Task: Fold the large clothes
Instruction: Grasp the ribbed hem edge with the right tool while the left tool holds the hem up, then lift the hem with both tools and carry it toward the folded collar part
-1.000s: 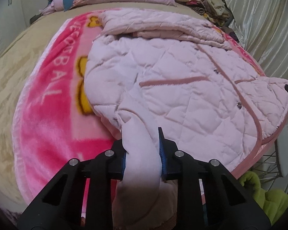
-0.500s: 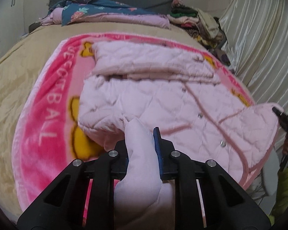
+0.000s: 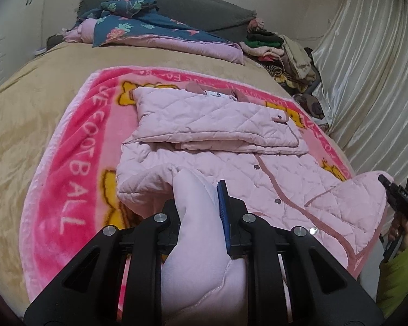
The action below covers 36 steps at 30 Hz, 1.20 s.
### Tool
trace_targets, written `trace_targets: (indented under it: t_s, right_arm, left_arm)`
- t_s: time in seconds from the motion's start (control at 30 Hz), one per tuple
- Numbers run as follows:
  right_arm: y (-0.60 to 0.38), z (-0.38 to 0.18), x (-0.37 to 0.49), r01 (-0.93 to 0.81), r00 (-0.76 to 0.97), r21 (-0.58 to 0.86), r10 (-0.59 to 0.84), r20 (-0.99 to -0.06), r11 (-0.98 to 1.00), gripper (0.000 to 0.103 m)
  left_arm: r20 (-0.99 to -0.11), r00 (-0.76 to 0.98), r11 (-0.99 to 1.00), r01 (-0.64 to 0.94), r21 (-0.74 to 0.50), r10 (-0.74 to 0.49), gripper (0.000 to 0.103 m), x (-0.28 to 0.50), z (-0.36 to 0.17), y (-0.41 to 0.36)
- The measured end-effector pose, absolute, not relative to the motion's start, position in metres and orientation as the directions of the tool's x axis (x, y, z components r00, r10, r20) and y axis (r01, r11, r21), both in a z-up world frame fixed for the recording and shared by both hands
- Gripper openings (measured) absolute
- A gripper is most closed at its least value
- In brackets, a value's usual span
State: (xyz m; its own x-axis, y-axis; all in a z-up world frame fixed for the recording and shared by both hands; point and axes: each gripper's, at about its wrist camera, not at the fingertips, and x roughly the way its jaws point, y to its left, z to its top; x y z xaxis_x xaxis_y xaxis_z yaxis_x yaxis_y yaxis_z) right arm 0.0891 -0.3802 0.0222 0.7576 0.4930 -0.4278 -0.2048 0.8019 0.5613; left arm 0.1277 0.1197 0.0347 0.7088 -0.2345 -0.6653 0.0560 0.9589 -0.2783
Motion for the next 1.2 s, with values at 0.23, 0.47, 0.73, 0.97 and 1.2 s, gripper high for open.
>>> trace_targets:
  t_s: [0.23, 0.47, 0.73, 0.97, 1.2]
  right_arm:
    - [-0.381, 0.024, 0.093, -0.211, 0.764, 0.558, 0.492, -0.418, 0.803, 0.017]
    - [-0.381, 0.025, 0.104, -0.207, 0.769, 0.563, 0.489, -0.412, 0.8, 0.017]
    - [-0.377, 0.042, 0.118, -0.237, 0.778, 0.553, 0.496, -0.385, 0.799, 0.017]
    - [-0.373, 0.06, 0.13, -0.268, 0.785, 0.532, 0.502, -0.363, 0.803, 0.017]
    - [-0.371, 0.075, 0.141, -0.282, 0.79, 0.522, 0.504, -0.35, 0.805, 0.017]
  left_arm:
    - [-0.666, 0.714, 0.96, 0.029, -0.28, -0.216, 0.012, 0.126, 0.037, 0.124]
    - [-0.665, 0.718, 0.961, 0.02, -0.276, -0.206, 0.012, 0.127, 0.04, 0.126]
    - [-0.661, 0.727, 0.965, 0.01, -0.262, -0.187, 0.013, 0.133, 0.053, 0.127]
    - [-0.656, 0.734, 0.966, 0.0, -0.259, -0.176, 0.013, 0.14, 0.065, 0.127]
    - [-0.652, 0.739, 0.967, -0.003, -0.254, -0.169, 0.013, 0.148, 0.075, 0.128]
